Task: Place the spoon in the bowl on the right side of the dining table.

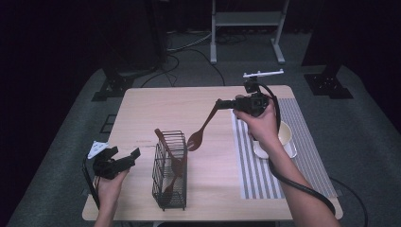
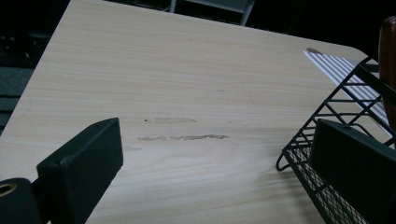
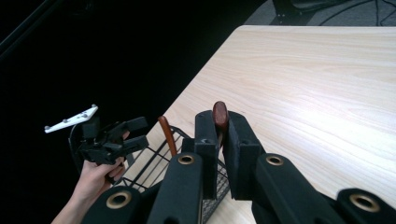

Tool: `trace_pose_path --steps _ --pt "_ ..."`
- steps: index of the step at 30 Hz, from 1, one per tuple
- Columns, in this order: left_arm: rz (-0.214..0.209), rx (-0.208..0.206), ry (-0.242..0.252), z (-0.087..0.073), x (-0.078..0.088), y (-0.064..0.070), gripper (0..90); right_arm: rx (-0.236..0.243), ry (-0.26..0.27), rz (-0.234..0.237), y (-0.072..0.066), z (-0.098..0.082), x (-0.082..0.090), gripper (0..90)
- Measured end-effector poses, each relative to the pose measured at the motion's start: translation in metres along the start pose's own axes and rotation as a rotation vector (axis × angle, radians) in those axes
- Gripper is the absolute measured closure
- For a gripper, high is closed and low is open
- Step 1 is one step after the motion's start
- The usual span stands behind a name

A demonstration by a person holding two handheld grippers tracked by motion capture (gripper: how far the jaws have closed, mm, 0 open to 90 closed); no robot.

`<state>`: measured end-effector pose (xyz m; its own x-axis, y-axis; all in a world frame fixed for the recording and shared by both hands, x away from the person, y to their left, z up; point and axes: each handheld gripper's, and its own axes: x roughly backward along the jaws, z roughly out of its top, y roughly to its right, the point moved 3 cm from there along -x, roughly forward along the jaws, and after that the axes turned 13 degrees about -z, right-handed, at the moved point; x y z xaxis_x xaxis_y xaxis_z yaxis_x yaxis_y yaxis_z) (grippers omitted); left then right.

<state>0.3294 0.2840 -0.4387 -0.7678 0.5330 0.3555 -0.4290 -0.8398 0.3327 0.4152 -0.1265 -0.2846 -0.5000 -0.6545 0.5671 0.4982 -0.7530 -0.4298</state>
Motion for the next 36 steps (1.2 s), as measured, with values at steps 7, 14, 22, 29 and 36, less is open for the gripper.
trace_pose_path --steps 7,14,22,29,36 --pt "0.001 -0.001 0.000 0.000 0.000 0.000 2.0 -0.023 -0.008 -0.021 0.015 -0.007 0.001 83.9" --pt "0.002 -0.003 -0.002 0.000 0.000 0.000 2.0 -0.039 -0.011 -0.042 0.027 -0.011 0.004 83.8" --pt "0.002 -0.006 -0.006 0.000 0.000 0.000 2.1 -0.056 -0.017 -0.066 0.040 -0.017 0.007 83.9" --pt "0.004 -0.004 -0.004 0.000 0.000 0.000 2.0 -0.069 -0.023 -0.087 0.052 -0.024 0.008 83.8" --pt "0.004 -0.005 -0.005 0.000 0.000 0.000 2.0 -0.085 -0.026 -0.100 0.060 -0.028 0.010 83.8"
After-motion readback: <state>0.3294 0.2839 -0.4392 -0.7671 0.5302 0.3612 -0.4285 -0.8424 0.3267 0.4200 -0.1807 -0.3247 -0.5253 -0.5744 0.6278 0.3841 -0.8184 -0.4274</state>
